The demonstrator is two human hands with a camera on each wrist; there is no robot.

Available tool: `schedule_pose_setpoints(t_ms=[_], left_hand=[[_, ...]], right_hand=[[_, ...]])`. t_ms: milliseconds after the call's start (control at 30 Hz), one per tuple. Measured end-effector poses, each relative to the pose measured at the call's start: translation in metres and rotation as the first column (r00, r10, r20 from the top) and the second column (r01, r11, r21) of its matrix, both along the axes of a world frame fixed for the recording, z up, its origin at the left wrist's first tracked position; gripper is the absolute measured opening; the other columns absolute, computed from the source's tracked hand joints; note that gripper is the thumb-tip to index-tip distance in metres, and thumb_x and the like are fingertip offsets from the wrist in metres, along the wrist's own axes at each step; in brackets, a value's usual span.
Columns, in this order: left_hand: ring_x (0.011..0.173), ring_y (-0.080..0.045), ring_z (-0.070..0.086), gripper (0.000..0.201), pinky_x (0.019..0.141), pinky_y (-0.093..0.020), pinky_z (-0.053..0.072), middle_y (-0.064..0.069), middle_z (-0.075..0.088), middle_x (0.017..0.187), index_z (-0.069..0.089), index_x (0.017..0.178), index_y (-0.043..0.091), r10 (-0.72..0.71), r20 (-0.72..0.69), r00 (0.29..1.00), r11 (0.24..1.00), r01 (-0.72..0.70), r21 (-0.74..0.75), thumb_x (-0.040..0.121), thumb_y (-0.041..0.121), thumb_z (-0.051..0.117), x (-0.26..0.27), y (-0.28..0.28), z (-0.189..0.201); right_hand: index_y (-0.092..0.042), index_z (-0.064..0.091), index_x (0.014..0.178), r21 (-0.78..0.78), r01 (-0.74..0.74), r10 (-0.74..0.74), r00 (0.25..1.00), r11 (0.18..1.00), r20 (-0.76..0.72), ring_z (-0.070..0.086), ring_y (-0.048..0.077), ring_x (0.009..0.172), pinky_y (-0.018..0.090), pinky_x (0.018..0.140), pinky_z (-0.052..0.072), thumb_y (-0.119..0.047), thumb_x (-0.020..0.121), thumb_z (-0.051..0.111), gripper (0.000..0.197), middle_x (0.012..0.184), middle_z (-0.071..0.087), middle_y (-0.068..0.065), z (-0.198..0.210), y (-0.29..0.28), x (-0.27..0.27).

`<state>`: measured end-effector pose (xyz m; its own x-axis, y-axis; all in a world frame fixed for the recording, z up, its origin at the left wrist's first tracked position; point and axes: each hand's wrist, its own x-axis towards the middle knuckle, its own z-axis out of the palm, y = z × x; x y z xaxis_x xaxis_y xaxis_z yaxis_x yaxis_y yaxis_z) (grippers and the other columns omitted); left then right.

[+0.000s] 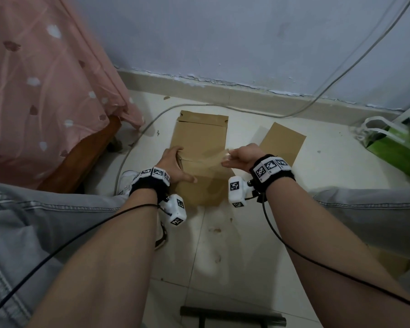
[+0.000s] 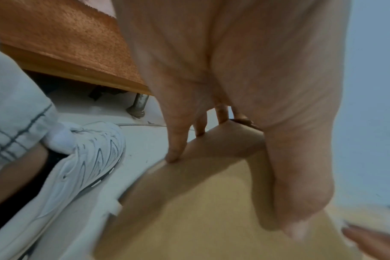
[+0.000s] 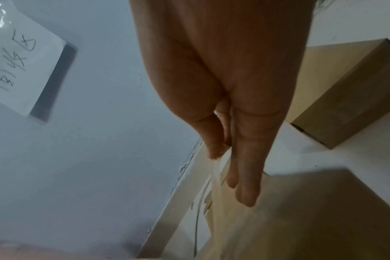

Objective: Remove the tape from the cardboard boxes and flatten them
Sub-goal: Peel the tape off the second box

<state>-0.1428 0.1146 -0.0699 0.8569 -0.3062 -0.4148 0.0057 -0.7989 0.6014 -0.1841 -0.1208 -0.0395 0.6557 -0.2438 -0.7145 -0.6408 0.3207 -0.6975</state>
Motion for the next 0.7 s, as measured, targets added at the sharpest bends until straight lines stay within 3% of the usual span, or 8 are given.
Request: schedule_pose_setpoints(t_ms=[100, 167, 267, 400, 500, 533, 600, 700], left_hand=[[0.135, -0.028, 0.037, 0.119, 0.107, -0.037, 0.037, -0.006, 0.023, 0.149, 0.02, 0.152, 0.02, 0.01, 0.012, 1.0, 0.999, -0.01, 0.039, 0.058, 0.026, 0.093, -0.005, 0.0, -0.003], [0.132, -0.029, 0.039, 0.119, 0.104, -0.037, 0.039, -0.007, 0.021, 0.148, 0.018, 0.152, 0.017, 0.003, 0.011, 1.0, 0.997, -0.004, 0.074, 0.059, 0.025, 0.092, -0.009, -0.003, -0.005], [0.131, -0.029, 0.039, 0.118, 0.102, -0.036, 0.04, -0.008, 0.019, 0.147, 0.017, 0.15, 0.011, 0.02, -0.008, 1.0, 0.993, -0.019, 0.113, 0.06, 0.023, 0.091, -0.014, -0.003, -0.011], [0.132, -0.03, 0.039, 0.117, 0.103, -0.038, 0.04, -0.008, 0.021, 0.146, 0.019, 0.149, 0.011, 0.037, -0.029, 0.999, 0.984, -0.031, 0.176, 0.058, 0.021, 0.092, -0.018, 0.005, -0.018], [0.132, -0.028, 0.037, 0.116, 0.098, -0.036, 0.042, -0.007, 0.022, 0.144, 0.018, 0.149, 0.015, -0.002, -0.067, 0.998, 0.981, 0.015, 0.194, 0.058, 0.022, 0.091, -0.021, 0.0, -0.023], [0.131, -0.029, 0.038, 0.116, 0.096, -0.036, 0.043, -0.007, 0.022, 0.144, 0.018, 0.148, 0.015, -0.004, -0.082, 0.997, 0.975, 0.022, 0.221, 0.058, 0.023, 0.091, -0.023, 0.0, -0.025], [0.131, -0.03, 0.039, 0.112, 0.096, -0.037, 0.044, -0.008, 0.023, 0.142, 0.02, 0.145, 0.013, -0.001, -0.106, 0.994, 0.953, 0.033, 0.301, 0.059, 0.023, 0.09, -0.029, 0.007, -0.03], [0.128, -0.03, 0.04, 0.101, 0.094, -0.037, 0.043, -0.009, 0.028, 0.139, 0.026, 0.14, 0.01, 0.021, -0.105, 0.994, 0.921, 0.021, 0.388, 0.062, 0.02, 0.088, -0.036, 0.024, -0.037]], right_hand=[[0.016, 0.043, 0.124, 0.123, 0.063, -0.07, 0.996, 0.99, 0.059, 0.068, 0.046, 0.09, 0.045, 0.062, 0.061, 0.008, 0.097, 0.048, 0.029, 0.119, 0.057, 0.035, 0.01, -0.002, 0.003], [0.018, 0.046, 0.121, 0.123, 0.049, -0.058, 0.996, 0.991, 0.065, 0.07, 0.043, 0.083, 0.044, 0.062, 0.061, 0.007, 0.098, 0.047, 0.026, 0.109, 0.061, 0.036, 0.016, -0.003, 0.008], [0.016, 0.051, 0.109, -0.036, 0.038, -0.036, 0.996, 0.999, 0.077, 0.069, 0.037, 0.072, 0.048, 0.064, 0.061, 0.006, 0.097, 0.049, 0.016, 0.085, 0.062, 0.03, 0.019, -0.01, 0.013], [0.007, 0.055, 0.101, -0.215, 0.129, -0.108, 0.989, 0.968, 0.105, 0.068, 0.029, 0.061, 0.041, 0.055, 0.061, 0.011, 0.093, 0.05, 0.01, 0.089, 0.063, 0.026, 0.014, -0.028, 0.017], [-0.004, 0.052, 0.098, -0.263, 0.195, -0.17, 0.979, 0.945, 0.112, 0.063, 0.027, 0.054, 0.04, 0.05, 0.058, 0.013, 0.089, 0.047, 0.02, 0.086, 0.06, 0.021, 0.005, -0.035, 0.017], [-0.006, 0.051, 0.091, -0.285, 0.175, -0.152, 0.983, 0.942, 0.104, 0.063, 0.027, 0.056, 0.04, 0.05, 0.058, 0.012, 0.088, 0.047, 0.018, 0.084, 0.058, 0.017, 0.003, -0.036, 0.017], [-0.01, 0.048, 0.077, -0.38, 0.107, -0.083, 0.993, 0.919, 0.078, 0.065, 0.025, 0.072, 0.039, 0.064, 0.062, 0.005, 0.09, 0.049, 0.02, 0.084, 0.058, 0.01, 0.002, -0.038, 0.013], [-0.007, 0.055, 0.083, -0.466, 0.166, -0.144, 0.986, 0.869, 0.083, 0.069, 0.026, 0.082, 0.041, 0.068, 0.062, 0.002, 0.09, 0.052, 0.012, 0.088, 0.063, 0.011, -0.001, -0.054, 0.014]])
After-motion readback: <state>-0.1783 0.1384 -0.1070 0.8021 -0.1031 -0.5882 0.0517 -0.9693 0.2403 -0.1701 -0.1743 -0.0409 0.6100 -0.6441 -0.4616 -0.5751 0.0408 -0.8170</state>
